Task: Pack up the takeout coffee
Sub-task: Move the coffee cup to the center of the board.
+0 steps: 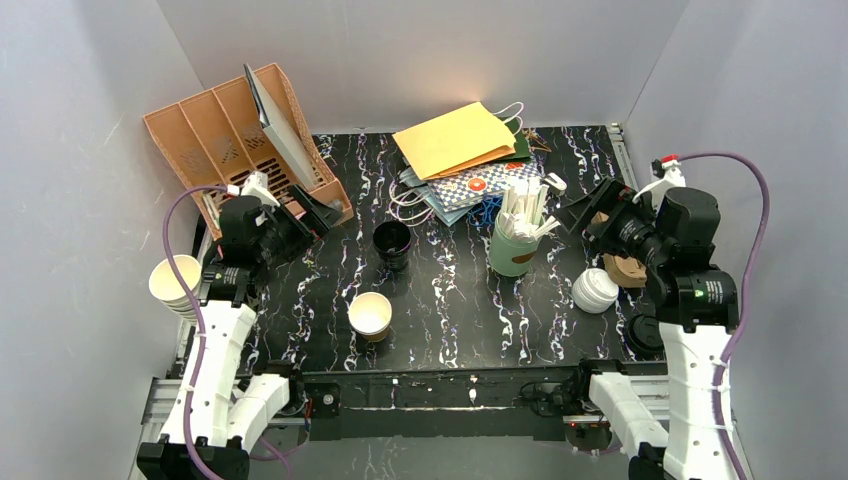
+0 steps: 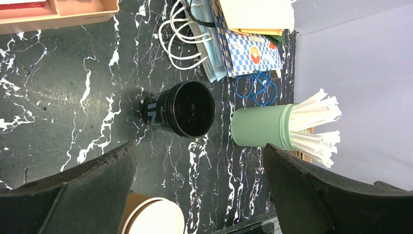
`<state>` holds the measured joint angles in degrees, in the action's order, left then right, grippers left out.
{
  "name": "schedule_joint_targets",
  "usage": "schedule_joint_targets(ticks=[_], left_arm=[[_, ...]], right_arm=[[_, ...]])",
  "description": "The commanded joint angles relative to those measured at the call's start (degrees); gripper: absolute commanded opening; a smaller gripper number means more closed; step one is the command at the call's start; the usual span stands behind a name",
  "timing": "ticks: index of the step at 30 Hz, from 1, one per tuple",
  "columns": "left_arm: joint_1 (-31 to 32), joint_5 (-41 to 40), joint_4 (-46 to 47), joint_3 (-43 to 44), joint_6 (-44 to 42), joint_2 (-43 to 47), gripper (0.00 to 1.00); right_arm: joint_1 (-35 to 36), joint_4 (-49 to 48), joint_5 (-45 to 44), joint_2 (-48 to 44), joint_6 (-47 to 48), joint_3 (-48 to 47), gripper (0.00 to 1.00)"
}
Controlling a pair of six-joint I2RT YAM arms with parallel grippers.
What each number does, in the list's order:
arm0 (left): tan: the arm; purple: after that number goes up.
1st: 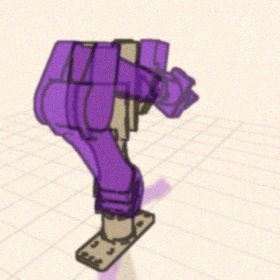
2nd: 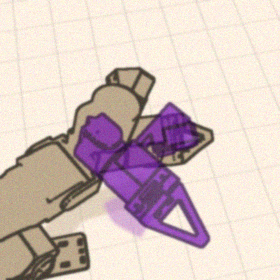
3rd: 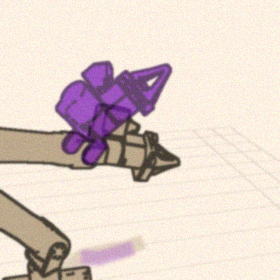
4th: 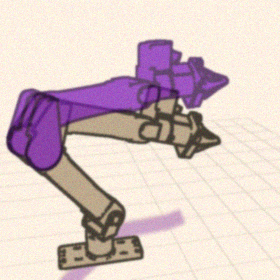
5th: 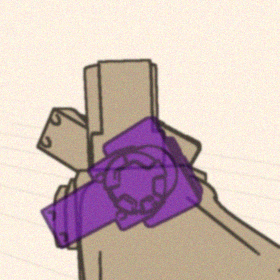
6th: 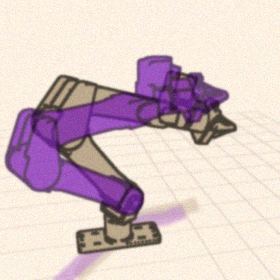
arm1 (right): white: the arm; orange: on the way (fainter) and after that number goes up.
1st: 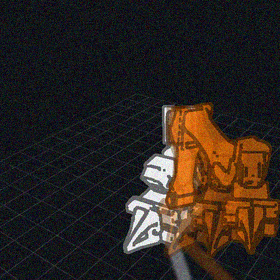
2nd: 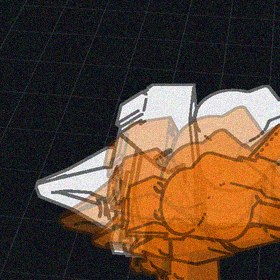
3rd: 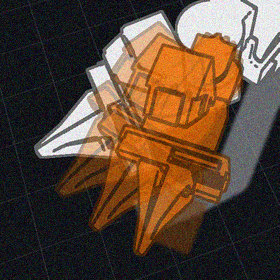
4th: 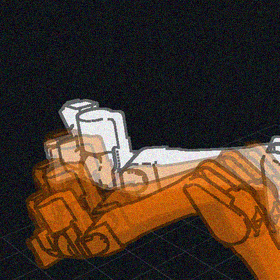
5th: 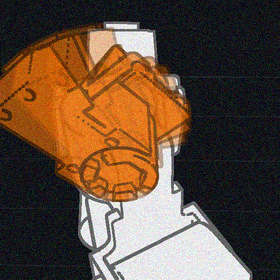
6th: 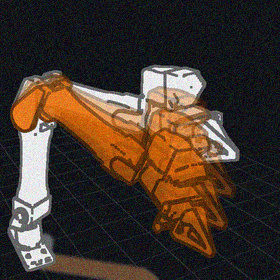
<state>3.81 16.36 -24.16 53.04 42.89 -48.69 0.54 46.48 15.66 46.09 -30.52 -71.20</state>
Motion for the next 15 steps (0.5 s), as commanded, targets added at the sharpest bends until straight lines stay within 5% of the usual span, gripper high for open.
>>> schedule_joint_targets(ticks=[1, 10, 15], left_arm=[[-0.2, 3.1, 0.4, 0.6, -1.5, 0.0, 0.98], [4.0, 6.0, 10.5, -3.1, 2.2, 1.6, 0.98], [19.2, 0.2, 15.1, -3.5, 0.3, -4.4, 0.98]], right_arm=[[-0.1, -2.4, 1.6, -2.4, 1.4, 2.6, 0.98], [-0.1, -1.6, 2.5, -5.9, 2.6, 6.9, 0.98], [-0.1, -4.0, 6.3, -8.6, 3.6, 13.2, 0.96]])
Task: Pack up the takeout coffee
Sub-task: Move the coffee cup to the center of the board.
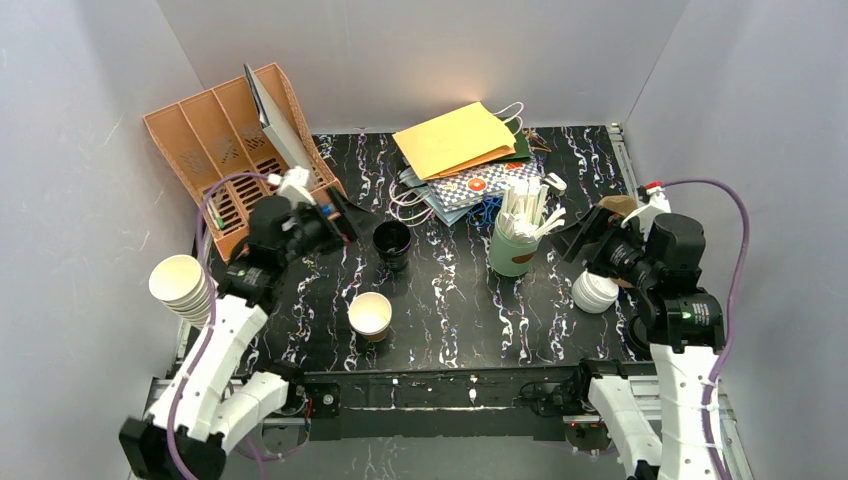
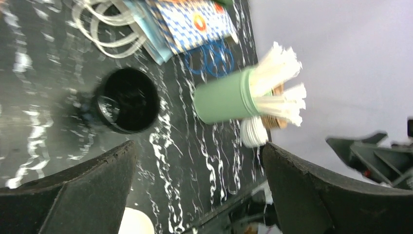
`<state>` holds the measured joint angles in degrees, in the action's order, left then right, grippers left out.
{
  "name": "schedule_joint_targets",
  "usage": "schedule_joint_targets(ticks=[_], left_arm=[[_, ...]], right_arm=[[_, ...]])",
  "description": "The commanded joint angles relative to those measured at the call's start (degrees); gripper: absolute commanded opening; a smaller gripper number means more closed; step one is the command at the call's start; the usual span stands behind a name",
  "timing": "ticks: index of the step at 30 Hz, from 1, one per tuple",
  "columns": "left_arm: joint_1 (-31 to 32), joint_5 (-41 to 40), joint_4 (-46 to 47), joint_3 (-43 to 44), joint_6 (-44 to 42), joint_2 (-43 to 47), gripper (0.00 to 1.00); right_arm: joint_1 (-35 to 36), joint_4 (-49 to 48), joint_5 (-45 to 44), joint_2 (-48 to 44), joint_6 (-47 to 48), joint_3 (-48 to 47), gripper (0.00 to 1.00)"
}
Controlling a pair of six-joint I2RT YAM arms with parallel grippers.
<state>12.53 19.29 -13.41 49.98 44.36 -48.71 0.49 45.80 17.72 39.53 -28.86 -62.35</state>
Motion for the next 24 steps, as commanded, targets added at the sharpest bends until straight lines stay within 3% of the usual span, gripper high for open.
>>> schedule_joint_targets(ticks=[1, 5, 14, 24], left_arm=[[12.9, -5.6, 4.4, 0.0, -2.0, -5.7, 0.98], [25.8, -16.7, 4.9, 1.2, -4.4, -9.8, 0.96], [38.2, -33.5, 5.2, 4.4, -9.1, -19.1, 0.88], [42.0, -42.6, 6.1, 7.9, -10.4, -27.8, 0.88]], right_arm=[[-0.1, -4.4, 6.1, -2.9, 2.3, 6.1, 0.94], [0.0, -9.8, 9.3, -6.6, 2.9, 13.8, 0.88], [0.0, -23.4, 6.3, -12.8, 0.3, 29.3, 0.9], [0.0, -35.8, 0.7, -12.5, 0.4, 36.9, 0.89]])
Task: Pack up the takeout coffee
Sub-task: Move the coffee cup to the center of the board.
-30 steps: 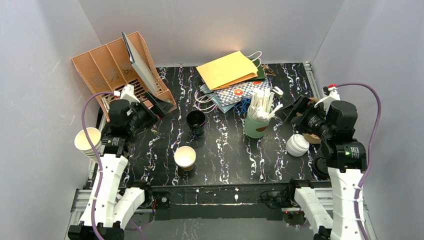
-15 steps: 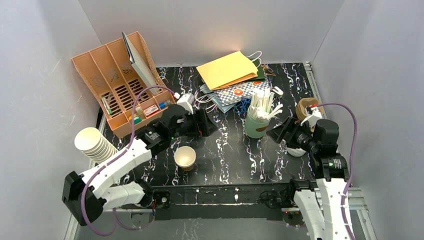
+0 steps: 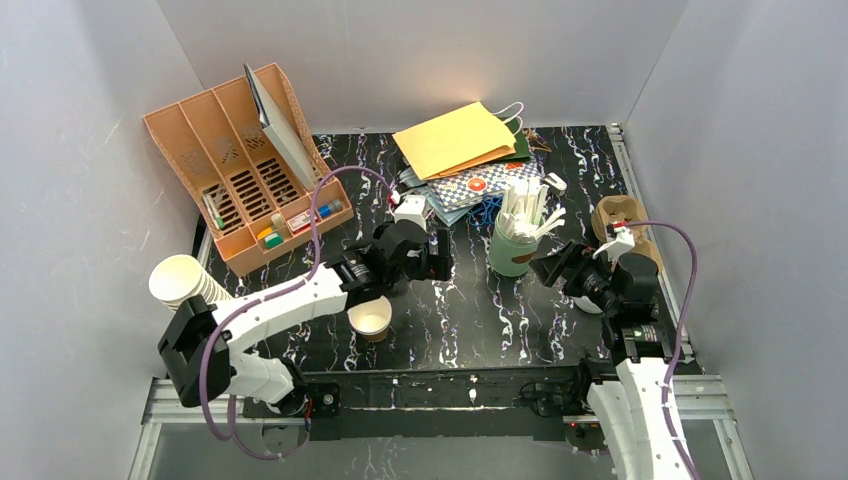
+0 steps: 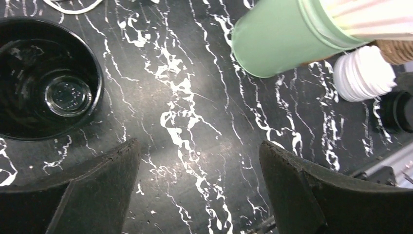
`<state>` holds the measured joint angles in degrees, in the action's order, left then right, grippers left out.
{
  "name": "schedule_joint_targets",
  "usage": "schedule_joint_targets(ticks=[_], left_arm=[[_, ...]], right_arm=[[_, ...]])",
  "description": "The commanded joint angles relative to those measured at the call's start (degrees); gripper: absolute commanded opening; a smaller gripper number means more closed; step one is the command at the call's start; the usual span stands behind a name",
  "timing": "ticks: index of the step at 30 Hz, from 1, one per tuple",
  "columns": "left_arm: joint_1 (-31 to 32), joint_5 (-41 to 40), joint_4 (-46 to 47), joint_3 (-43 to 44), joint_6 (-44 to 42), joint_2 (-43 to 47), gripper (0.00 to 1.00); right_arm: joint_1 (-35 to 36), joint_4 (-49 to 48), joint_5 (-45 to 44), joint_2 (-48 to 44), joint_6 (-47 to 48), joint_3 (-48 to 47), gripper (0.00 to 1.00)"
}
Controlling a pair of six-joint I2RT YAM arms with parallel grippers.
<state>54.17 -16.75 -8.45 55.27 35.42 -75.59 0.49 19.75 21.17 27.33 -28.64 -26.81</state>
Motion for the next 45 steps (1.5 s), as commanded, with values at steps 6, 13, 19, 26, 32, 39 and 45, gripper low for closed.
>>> schedule_joint_targets(ticks=[6, 13, 19, 26, 32, 39, 45], left_arm=[[0.4, -7.5, 2.3, 4.1, -3.0, -3.9, 0.89], [0.5, -9.1, 2.5, 6.9, -4.1, -8.3, 0.91], [-0.2, -11.0, 1.3, 11.8, -4.1, -12.8, 0.92], [-2.4, -9.2, 1.2, 15.5, -3.5, -17.1, 0.92], [-3.3, -7.8, 1.1, 16.9, -3.5, -19.3, 0.93], [-3.9, -5.6, -0.2, 19.2, -3.8, -22.8, 0.91], [-3.9, -4.0, -0.8, 21.2, -4.2, -26.3, 0.86]], right_arm=[[3.1, -16.3, -6.4, 4.5, 2.2, 2.6, 0.88], [29.4, -22.6, -32.3, 13.1, 6.2, 2.0, 0.91], [39.2, -27.2, -51.2, 24.5, 1.9, 0.8, 0.94], [39.8, -30.1, -62.8, 34.3, -3.5, -2.1, 0.92], [38.5, -33.8, -63.8, 40.1, -3.2, -3.7, 0.87], [27.2, -36.7, -52.8, 44.5, -2.7, -5.3, 0.79], [18.5, -35.7, -51.4, 51.7, -2.7, -10.1, 0.81]])
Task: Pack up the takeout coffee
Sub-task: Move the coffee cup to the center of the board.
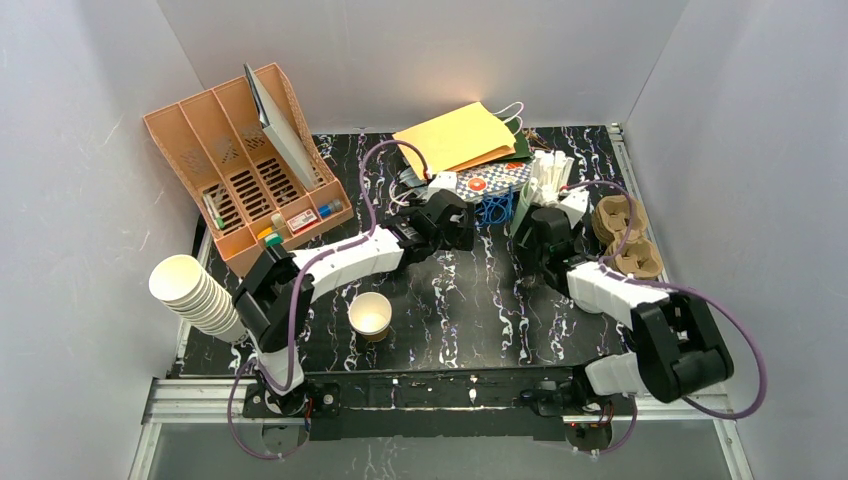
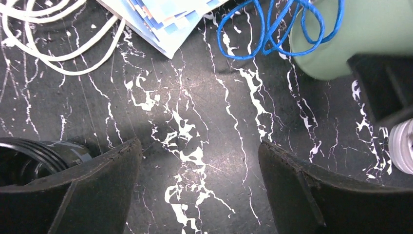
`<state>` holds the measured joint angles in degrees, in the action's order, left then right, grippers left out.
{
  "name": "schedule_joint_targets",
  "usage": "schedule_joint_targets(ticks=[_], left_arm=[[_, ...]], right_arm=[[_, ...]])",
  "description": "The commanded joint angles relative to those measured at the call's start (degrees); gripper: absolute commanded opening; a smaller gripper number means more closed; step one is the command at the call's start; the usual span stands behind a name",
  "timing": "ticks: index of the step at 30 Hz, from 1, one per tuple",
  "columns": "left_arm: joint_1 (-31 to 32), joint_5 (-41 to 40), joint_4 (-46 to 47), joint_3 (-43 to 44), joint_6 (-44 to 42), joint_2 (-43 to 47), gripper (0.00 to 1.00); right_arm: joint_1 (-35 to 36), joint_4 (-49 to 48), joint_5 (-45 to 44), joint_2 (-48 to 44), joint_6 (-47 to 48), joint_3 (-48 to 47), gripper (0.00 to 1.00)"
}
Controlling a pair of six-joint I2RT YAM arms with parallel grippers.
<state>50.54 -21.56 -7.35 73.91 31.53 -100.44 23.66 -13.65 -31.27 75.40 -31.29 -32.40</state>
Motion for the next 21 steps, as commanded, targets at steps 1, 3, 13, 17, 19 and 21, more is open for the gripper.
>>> schedule_joint_targets(ticks=[1, 3, 13, 17, 19, 21], left_arm=[[-0.3, 1.2, -1.9, 2.8, -0.1, -2.0, 0.86], [-0.3, 1.9, -1.9, 2.8, 0.5, -3.2, 0.85], [-0.3, -1.1, -2.0, 0.7, 2.6, -7.6, 0.77], [-1.2, -6.3, -5.1, 1.0, 4.6, -8.8, 0.7], [-1.9, -7.2, -5.1, -0.7, 5.2, -8.5, 0.67], [-3.1, -7.5, -4.5, -2.8, 5.5, -7.8, 0.65]], right_arm=[[-6.1, -2.3, 1.1, 4.8, -0.9, -5.2, 0.83], [-9.0, -0.4, 1.7, 6.5, -1.8, -7.2, 0.88], [-11.1, 7.7, 9.7, -5.8, 1.8, -7.3, 0.98], [-11.2, 12.7, 11.9, -13.1, 2.9, -5.8, 0.98], [-11.1, 15.7, 13.1, -16.0, 3.6, -6.1, 0.98], [-11.1, 18.6, 14.4, -18.3, 4.3, -7.1, 0.98]])
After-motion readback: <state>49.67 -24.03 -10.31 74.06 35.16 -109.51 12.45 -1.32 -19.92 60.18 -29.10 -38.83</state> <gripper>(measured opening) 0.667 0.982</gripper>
